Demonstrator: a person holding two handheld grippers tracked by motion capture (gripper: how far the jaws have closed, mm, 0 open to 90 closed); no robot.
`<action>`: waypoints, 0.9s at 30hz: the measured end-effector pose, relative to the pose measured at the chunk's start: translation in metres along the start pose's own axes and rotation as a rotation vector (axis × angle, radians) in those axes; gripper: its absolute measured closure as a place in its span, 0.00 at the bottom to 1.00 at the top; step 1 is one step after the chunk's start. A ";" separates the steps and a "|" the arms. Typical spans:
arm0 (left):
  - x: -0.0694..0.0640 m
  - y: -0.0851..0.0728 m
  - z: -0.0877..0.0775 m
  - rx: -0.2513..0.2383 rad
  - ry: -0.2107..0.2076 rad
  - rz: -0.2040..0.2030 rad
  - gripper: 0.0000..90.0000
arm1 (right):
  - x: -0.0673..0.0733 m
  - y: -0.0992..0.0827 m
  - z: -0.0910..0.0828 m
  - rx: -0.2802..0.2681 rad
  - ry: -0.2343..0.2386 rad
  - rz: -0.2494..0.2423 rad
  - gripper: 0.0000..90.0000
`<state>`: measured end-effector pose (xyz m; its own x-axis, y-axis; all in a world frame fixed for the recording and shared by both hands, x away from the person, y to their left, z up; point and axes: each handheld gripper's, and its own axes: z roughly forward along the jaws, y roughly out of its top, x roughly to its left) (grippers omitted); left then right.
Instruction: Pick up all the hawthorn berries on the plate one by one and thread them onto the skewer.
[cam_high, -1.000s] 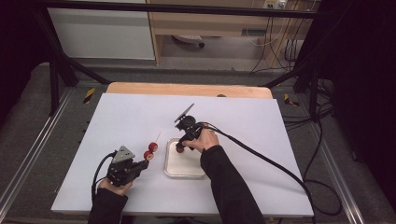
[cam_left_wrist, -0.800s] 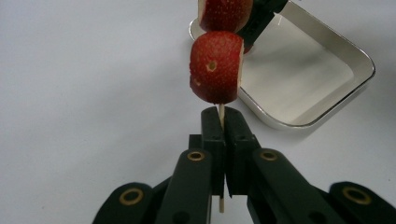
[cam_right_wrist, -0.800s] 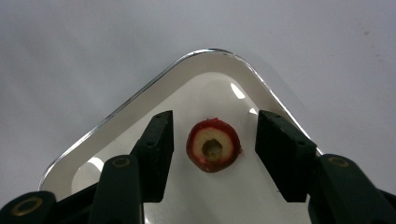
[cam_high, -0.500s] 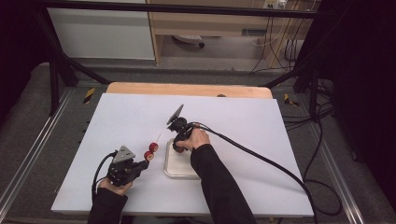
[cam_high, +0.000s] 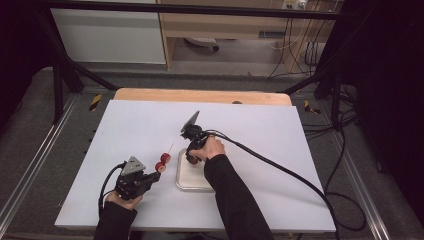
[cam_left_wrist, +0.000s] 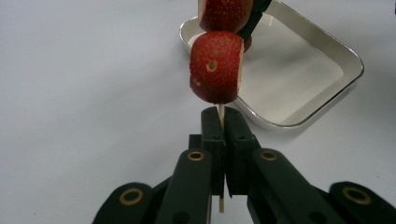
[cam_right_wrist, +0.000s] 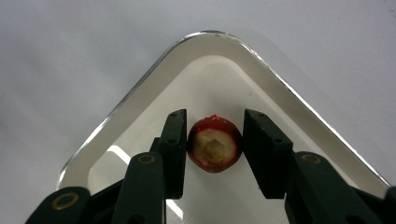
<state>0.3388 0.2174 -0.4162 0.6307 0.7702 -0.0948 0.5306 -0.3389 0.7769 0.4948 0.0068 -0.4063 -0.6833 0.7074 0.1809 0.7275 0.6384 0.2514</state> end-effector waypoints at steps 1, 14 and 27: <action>-0.001 0.000 0.000 -0.002 -0.001 0.003 0.98 | 0.000 -0.001 -0.004 -0.009 0.002 -0.006 0.68; -0.012 0.004 -0.006 -0.045 -0.001 0.022 0.98 | -0.001 -0.050 -0.063 -0.438 0.169 0.074 0.68; -0.024 0.007 -0.009 -0.097 -0.008 -0.008 0.98 | -0.002 -0.093 -0.063 -0.917 0.305 0.244 0.68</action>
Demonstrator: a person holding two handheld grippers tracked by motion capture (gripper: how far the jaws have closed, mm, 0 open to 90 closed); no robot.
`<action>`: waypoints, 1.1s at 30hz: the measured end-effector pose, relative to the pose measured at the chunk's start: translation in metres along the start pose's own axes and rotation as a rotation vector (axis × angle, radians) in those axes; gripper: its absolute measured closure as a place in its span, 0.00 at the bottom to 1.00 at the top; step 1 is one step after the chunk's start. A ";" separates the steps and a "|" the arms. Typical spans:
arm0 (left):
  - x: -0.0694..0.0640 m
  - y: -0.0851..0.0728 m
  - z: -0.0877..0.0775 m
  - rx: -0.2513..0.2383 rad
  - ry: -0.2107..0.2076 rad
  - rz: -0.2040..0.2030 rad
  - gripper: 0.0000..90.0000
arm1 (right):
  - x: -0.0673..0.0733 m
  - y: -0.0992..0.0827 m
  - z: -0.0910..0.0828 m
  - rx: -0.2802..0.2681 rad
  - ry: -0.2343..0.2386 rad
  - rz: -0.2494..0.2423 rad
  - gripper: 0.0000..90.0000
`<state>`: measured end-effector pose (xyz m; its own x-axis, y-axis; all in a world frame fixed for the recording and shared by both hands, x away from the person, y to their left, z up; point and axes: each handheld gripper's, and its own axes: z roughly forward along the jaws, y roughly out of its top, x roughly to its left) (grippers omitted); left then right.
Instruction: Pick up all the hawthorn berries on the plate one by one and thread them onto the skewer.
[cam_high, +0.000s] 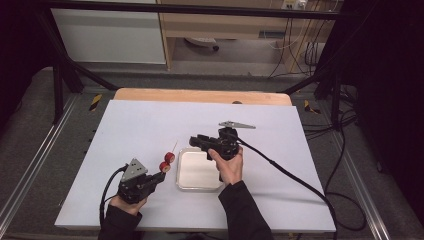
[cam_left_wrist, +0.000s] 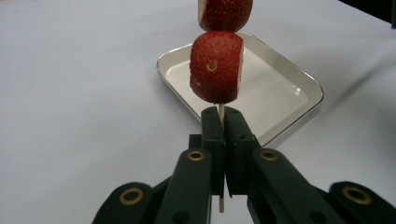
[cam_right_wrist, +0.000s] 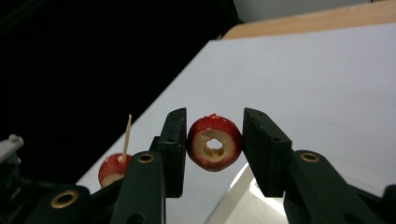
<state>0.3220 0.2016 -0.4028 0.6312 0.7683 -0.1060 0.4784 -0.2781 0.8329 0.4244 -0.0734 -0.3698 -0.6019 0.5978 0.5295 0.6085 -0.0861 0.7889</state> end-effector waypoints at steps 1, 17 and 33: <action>0.000 0.000 0.000 -0.001 0.000 -0.007 0.98 | 0.000 -0.002 0.000 -0.035 0.007 0.011 0.68; -0.011 0.001 0.011 -0.013 -0.022 -0.077 0.98 | 0.011 -0.024 0.009 -0.368 0.112 0.165 0.69; -0.018 0.003 0.017 -0.020 -0.043 -0.099 0.98 | 0.015 -0.037 0.015 -0.441 0.126 0.202 0.69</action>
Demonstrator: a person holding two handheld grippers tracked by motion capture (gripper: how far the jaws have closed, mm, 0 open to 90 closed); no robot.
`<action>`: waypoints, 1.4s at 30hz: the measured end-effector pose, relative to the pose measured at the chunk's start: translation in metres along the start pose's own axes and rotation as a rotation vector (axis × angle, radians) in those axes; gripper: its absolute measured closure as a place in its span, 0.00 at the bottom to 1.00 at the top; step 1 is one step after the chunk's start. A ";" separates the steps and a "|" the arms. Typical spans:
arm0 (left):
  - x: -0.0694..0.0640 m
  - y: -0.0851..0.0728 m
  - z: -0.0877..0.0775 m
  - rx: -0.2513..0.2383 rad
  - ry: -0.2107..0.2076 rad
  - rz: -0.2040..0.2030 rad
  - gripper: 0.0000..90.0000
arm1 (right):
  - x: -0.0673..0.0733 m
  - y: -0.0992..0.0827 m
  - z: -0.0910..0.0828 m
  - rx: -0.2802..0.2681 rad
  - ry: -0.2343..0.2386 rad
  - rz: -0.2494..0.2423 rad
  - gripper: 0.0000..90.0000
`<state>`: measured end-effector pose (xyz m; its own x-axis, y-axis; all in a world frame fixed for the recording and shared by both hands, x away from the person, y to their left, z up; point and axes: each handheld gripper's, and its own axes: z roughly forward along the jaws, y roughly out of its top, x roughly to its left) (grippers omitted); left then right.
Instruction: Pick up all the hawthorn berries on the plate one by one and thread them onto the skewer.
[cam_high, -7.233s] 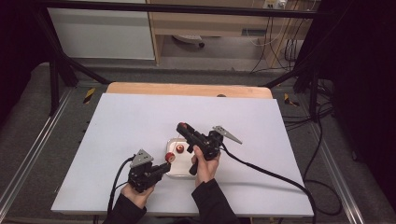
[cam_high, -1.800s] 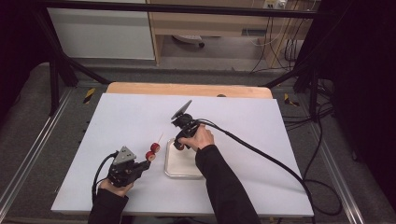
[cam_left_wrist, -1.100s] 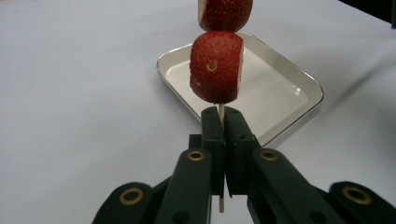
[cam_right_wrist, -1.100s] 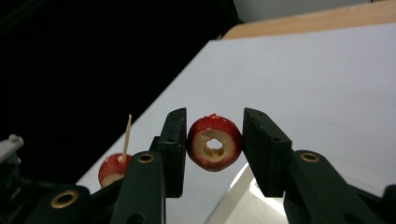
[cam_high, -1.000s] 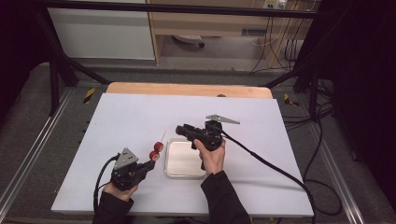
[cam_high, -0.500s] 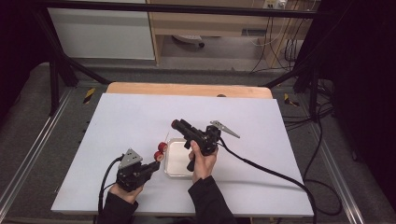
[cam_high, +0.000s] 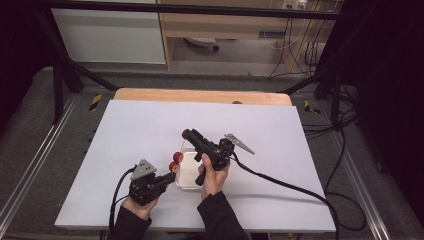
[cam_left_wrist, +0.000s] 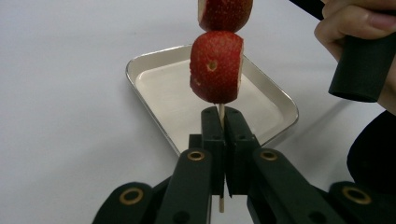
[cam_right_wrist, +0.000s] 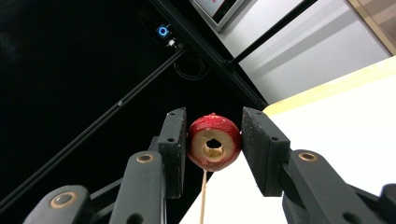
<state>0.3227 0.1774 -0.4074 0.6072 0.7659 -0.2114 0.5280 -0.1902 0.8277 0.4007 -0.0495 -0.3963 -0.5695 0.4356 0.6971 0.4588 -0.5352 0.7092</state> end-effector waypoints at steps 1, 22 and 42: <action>0.000 0.000 0.000 0.002 0.000 0.000 0.98 | 0.000 0.000 0.000 -0.001 0.003 0.000 0.69; 0.000 0.000 -0.001 -0.003 -0.002 -0.001 0.98 | 0.001 0.002 -0.001 0.003 0.009 -0.007 0.69; 0.002 -0.001 0.001 0.000 -0.021 -0.061 0.98 | 0.001 -0.008 -0.002 0.038 0.005 -0.050 0.69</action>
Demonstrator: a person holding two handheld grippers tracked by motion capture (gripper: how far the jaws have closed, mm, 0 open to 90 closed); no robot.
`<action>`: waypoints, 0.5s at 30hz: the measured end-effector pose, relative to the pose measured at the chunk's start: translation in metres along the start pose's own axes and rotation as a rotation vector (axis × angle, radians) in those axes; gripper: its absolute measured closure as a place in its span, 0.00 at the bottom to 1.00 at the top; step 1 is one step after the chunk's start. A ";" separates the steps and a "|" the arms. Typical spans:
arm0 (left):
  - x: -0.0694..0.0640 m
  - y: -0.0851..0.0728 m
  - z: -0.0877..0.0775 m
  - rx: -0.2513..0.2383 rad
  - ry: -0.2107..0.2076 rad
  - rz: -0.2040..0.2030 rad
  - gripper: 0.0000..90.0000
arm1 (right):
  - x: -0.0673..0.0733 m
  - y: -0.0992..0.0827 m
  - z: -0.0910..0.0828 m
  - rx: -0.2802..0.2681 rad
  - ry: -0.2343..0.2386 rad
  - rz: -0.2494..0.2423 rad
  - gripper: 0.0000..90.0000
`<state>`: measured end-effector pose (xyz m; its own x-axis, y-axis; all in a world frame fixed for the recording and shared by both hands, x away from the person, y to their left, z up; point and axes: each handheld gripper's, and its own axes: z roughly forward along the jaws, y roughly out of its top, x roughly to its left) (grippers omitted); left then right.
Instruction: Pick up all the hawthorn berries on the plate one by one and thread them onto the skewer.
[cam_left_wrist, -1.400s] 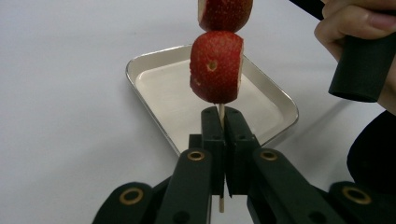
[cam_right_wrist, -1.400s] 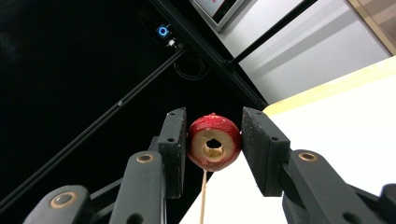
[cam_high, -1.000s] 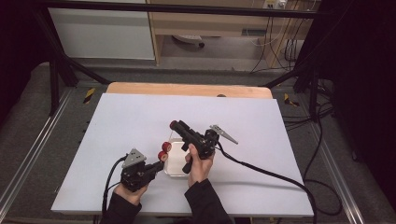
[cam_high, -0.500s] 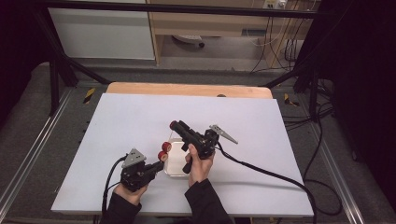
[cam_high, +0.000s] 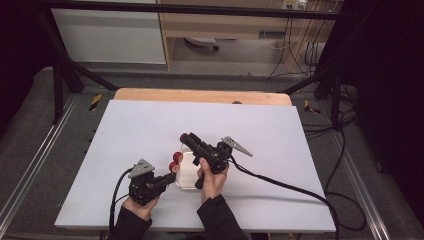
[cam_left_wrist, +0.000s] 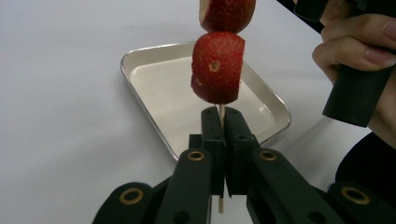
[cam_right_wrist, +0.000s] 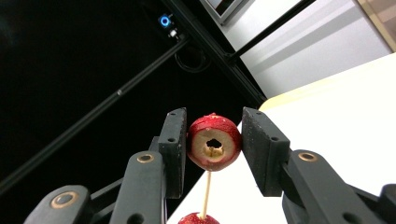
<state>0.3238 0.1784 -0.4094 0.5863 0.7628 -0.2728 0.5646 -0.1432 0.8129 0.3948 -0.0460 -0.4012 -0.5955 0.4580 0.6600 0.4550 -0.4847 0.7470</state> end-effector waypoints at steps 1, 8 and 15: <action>-0.001 0.000 0.000 0.001 0.005 0.007 0.98 | 0.000 0.000 0.000 0.002 -0.002 -0.010 0.69; -0.003 0.001 -0.001 0.005 0.029 0.037 0.98 | 0.001 0.009 -0.001 0.068 -0.015 -0.031 0.69; -0.008 -0.001 0.000 0.004 0.059 0.068 0.98 | 0.002 0.011 -0.002 0.105 -0.028 0.000 0.69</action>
<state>0.3181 0.1724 -0.4083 0.5881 0.7871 -0.1861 0.5270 -0.1984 0.8264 0.3970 -0.0515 -0.3920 -0.5773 0.4795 0.6609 0.5225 -0.4050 0.7503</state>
